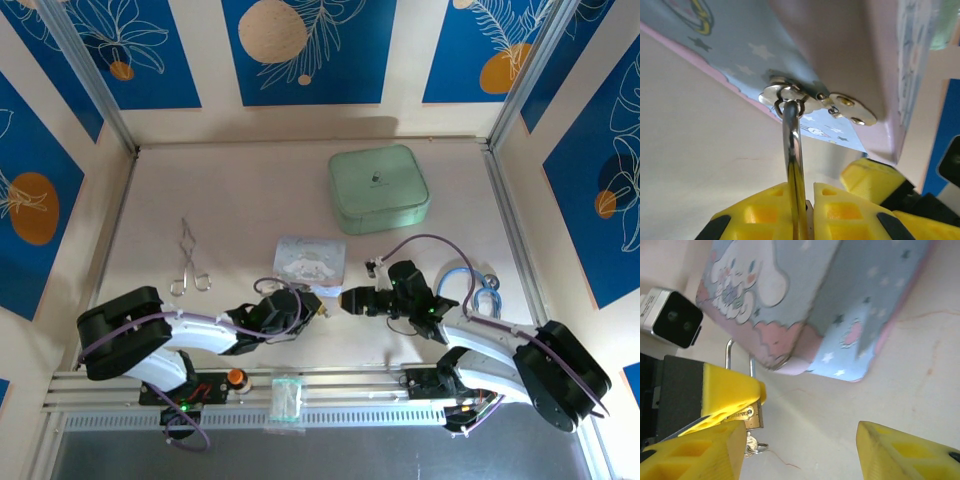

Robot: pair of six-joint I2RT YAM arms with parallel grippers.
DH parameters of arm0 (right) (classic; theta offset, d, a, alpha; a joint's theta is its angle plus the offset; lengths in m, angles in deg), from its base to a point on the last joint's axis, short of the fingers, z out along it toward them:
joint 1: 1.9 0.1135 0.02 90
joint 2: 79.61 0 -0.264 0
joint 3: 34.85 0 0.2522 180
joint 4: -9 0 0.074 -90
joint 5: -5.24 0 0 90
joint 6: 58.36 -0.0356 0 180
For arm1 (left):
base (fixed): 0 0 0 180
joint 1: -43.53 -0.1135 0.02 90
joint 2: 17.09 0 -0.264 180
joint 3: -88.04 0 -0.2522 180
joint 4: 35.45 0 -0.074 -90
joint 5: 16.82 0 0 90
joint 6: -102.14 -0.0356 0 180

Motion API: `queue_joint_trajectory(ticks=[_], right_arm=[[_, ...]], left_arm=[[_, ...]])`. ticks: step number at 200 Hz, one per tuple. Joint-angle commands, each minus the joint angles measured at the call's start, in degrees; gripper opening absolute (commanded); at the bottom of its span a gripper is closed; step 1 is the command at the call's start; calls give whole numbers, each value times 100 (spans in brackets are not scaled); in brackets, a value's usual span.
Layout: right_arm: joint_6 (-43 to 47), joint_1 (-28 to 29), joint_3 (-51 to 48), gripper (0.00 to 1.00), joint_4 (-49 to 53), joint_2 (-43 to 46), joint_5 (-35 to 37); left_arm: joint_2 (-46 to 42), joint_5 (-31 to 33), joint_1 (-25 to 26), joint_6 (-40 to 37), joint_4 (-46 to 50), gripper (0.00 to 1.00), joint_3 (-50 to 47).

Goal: Unlock the padlock with the key

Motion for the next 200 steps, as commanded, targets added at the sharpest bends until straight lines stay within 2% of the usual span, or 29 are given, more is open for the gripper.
queue_joint_trajectory(ticks=[1, 41, 77, 98, 129, 200], right_arm=[[-133, 34, 190, 60, 559, 64, 542], [-135, 99, 217, 60, 673, -31, 660], [-161, 139, 244, 59, 776, -86, 773], [-135, 139, 285, 59, 901, -91, 837], [-125, 139, 296, 59, 940, -90, 874], [-29, 125, 408, 59, 1036, -233, 865]], left_arm=[[78, -299, -150, -470, 481, 0, 61], [-4, -437, -355, -1585, 2033, 0, 476], [17, 1, -374, -2974, 4243, 4, 1428], [162, 209, -394, -3460, 4975, 6, 1784], [403, 452, -388, -3767, 5470, 12, 2027], [765, 766, -215, -4033, 6062, 16, 2562]])
